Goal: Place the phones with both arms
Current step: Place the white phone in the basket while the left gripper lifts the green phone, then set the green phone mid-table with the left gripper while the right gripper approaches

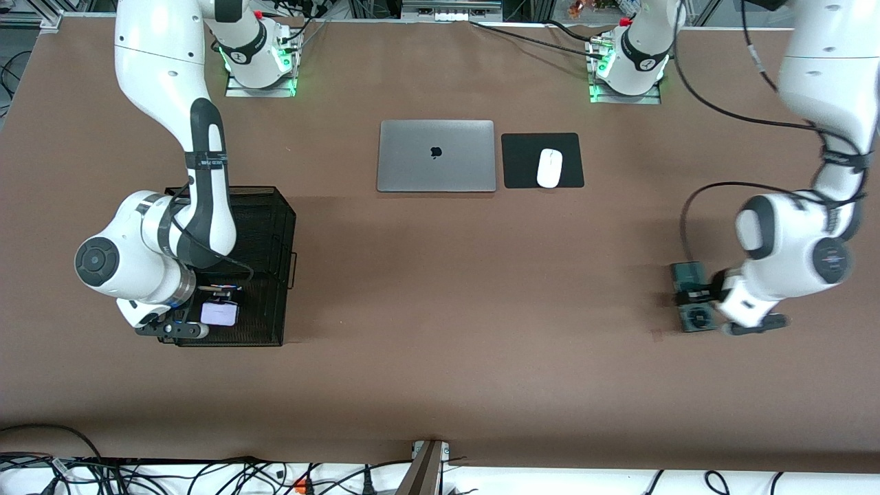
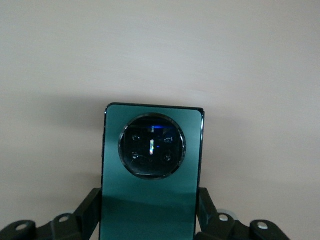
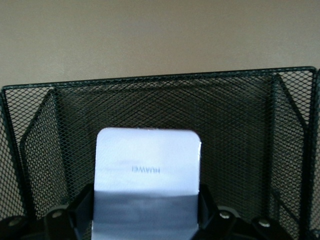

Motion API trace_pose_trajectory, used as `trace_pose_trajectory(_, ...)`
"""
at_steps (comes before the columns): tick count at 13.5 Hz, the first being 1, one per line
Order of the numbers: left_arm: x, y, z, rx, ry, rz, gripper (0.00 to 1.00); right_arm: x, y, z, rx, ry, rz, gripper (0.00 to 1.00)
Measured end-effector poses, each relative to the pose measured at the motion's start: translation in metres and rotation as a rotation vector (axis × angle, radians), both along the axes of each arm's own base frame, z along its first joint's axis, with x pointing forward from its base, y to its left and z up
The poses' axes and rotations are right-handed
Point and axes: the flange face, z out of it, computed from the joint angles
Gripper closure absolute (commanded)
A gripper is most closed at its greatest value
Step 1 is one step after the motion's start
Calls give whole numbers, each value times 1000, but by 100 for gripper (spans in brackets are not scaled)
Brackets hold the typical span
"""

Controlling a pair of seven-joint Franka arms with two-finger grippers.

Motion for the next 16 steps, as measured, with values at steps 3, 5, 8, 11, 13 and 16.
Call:
trace_pose_trajectory(3,-6,-114,4,7,15,-30,100,2,-4,2,10,-11,-14,1)
trace_pose_trajectory(5,-13,-187,18,16,32,-44,100,5,-6,9,12,-25,-15,1)
trace_pose_trajectory(8,-30,-289,42,19,16,-50,100,12,1,34,37,-12,1,1)
trace_pose_trajectory(11,-46,-375,36,7,-6,7,100,12,-4,79,65,76,3,1)
trace_pose_trajectory(13,-48,-421,30,-23,-49,56,100,9,-3,112,85,118,-15,1)
trace_pose_trajectory(16,-58,-466,17,-52,-119,60,100,0,16,148,119,151,-52,1)
